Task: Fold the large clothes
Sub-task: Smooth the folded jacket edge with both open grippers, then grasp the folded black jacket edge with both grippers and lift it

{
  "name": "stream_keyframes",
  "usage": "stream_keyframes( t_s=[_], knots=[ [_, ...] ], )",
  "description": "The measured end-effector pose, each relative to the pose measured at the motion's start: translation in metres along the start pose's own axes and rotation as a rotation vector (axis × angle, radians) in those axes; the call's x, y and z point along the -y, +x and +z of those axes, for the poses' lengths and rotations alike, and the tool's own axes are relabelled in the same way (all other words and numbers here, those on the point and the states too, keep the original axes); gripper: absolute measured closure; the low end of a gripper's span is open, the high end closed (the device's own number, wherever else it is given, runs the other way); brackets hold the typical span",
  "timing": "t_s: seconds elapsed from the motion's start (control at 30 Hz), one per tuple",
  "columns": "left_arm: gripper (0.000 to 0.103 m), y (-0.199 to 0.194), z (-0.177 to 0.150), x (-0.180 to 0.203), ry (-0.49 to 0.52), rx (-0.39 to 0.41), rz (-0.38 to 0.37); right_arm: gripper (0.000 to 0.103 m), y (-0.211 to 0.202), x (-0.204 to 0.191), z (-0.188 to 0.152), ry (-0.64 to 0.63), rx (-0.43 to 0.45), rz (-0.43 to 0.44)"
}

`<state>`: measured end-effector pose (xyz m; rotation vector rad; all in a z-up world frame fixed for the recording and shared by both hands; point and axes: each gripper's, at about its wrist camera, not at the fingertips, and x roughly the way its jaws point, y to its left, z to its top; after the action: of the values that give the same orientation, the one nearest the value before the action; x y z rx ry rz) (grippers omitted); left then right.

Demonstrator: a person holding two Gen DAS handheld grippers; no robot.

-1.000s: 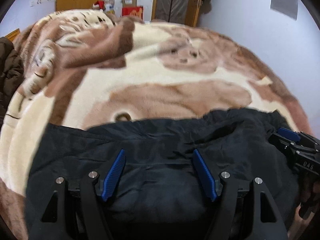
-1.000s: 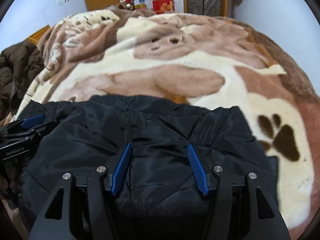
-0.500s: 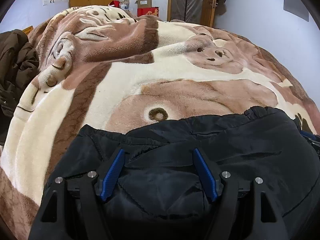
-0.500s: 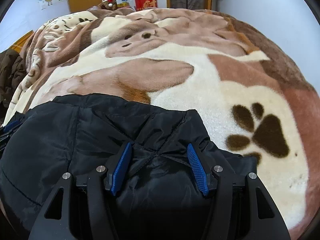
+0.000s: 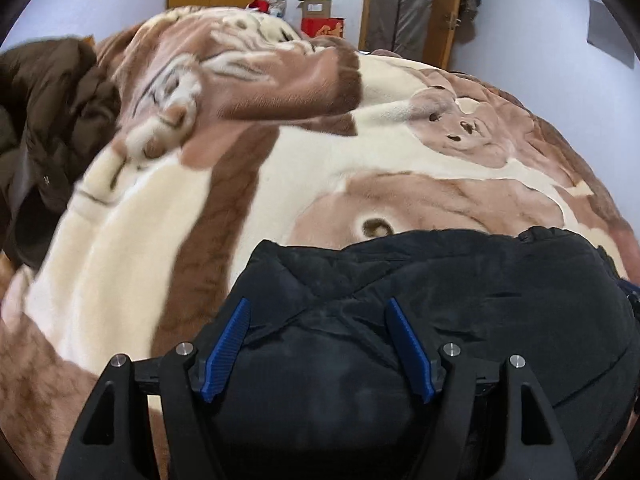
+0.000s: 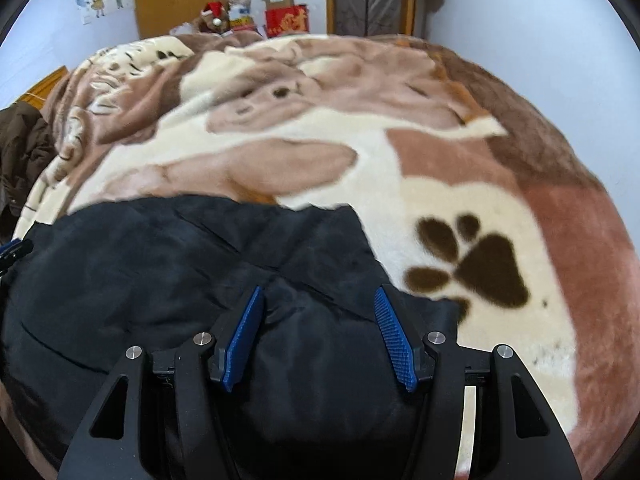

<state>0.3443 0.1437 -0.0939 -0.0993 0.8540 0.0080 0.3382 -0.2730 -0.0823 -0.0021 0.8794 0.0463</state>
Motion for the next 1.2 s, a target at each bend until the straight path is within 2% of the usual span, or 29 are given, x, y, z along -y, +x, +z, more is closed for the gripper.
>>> stream_keyframes(
  t_s=[0.13, 0.27, 0.53, 0.67, 0.77, 0.9, 1.07, 1.2],
  knots=[
    [0.030, 0.012, -0.004, 0.005, 0.014, 0.011, 0.005, 0.045, 0.009, -0.002, -0.004, -0.008, 0.016, -0.020],
    [0.029, 0.019, -0.004, 0.003, -0.003, 0.012, -0.017, 0.045, 0.015, 0.002, -0.005, 0.012, 0.014, -0.003],
    [0.029, 0.021, -0.006, 0.001, -0.009, 0.014, -0.021, 0.045, 0.019, 0.002, -0.006, 0.011, 0.014, -0.007],
    [0.029, 0.001, 0.002, 0.001, -0.003, 0.006, -0.020, 0.045, 0.006, 0.001, -0.001, 0.004, -0.001, -0.026],
    [0.029, -0.032, 0.002, -0.007, -0.027, 0.055, -0.056, 0.045, -0.023, 0.005, 0.000, 0.019, 0.031, -0.006],
    [0.029, -0.067, -0.021, -0.029, -0.050, 0.090, -0.039, 0.045, -0.055, 0.015, -0.021, 0.031, 0.037, 0.031],
    [0.029, -0.075, -0.067, -0.062, -0.148, 0.029, -0.033, 0.043, -0.072, 0.033, -0.064, 0.091, -0.005, 0.044],
    [0.026, -0.059, -0.086, -0.071, -0.202, -0.023, -0.065, 0.036, -0.060, 0.046, -0.078, 0.136, -0.052, 0.065]
  ],
)
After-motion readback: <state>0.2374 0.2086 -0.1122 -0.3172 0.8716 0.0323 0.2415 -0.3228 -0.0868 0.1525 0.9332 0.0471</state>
